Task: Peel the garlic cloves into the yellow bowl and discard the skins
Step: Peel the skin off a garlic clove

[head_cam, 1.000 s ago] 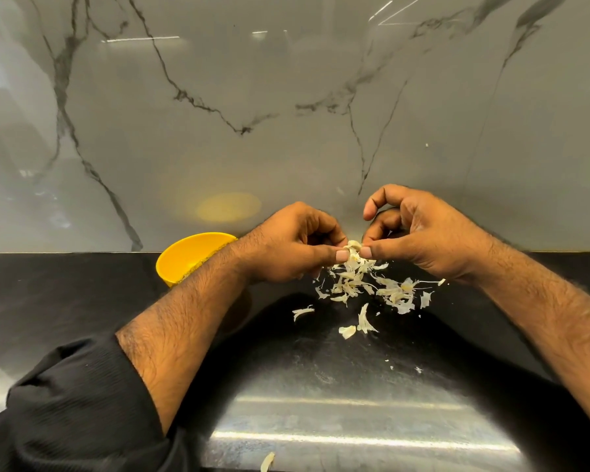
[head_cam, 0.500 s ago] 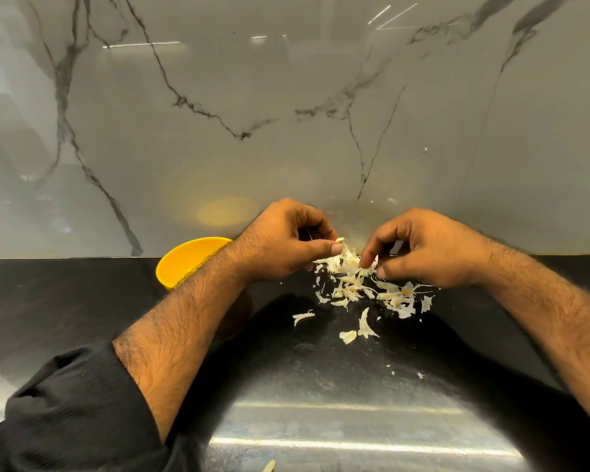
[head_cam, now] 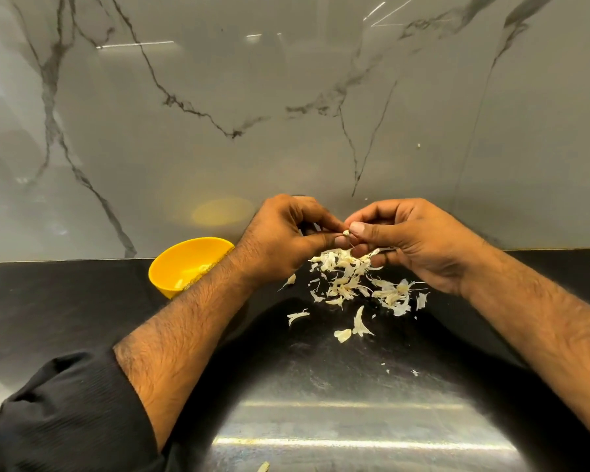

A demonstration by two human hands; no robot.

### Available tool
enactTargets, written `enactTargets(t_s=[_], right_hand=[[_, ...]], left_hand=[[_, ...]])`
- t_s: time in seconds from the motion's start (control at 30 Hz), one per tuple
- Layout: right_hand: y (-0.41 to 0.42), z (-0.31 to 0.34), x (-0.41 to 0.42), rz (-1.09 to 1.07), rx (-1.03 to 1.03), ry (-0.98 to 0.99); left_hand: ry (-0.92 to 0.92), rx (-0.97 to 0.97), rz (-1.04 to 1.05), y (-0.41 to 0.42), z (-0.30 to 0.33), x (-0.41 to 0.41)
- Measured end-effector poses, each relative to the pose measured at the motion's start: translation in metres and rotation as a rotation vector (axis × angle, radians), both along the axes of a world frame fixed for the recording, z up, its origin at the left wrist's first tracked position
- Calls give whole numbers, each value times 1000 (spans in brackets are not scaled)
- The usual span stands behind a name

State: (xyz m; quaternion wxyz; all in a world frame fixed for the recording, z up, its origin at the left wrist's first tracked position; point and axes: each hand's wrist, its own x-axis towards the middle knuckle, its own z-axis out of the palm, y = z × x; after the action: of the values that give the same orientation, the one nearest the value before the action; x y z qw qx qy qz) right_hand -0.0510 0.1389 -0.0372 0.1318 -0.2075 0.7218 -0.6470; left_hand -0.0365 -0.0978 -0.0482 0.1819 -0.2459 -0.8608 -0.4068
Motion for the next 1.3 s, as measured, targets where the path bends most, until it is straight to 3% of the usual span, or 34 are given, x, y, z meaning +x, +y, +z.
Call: enactTargets(t_s=[0.17,0.3,0.37,0.47,0.7,0.9,0.97,1.07,1.13,1.17,1.27,1.3], right_hand=[[-1,-3,-4,-28,-86,-85],[0,-2,-3,-5,-25,-44],[3,-2,-4,-80,165,101],[11,-1,-11,-216,615,357],[10,0,-12,-178,1006,365],[7,4,-5,-200,987,411],[9,15,0,-283,858,469],[13,28,6,-438,639,706],[15,29,7,-455,616,753],[13,26,6,-415,681,696],[-1,7,1,-184,1173,479],[-3,1,-2,-154,1253,469]], left_hand=[[52,-1,37,5,1,5],[41,-19,118,5,2,6],[28,-22,142,5,2,5],[24,17,167,9,-1,5],[-22,-29,232,29,-3,1],[-33,-7,298,32,12,-9],[-33,-37,304,32,10,-8],[-56,-125,284,32,3,-2],[-63,-133,267,31,2,1],[-57,-123,264,31,3,2],[-32,-98,263,29,4,3],[-36,-95,259,29,4,4]])
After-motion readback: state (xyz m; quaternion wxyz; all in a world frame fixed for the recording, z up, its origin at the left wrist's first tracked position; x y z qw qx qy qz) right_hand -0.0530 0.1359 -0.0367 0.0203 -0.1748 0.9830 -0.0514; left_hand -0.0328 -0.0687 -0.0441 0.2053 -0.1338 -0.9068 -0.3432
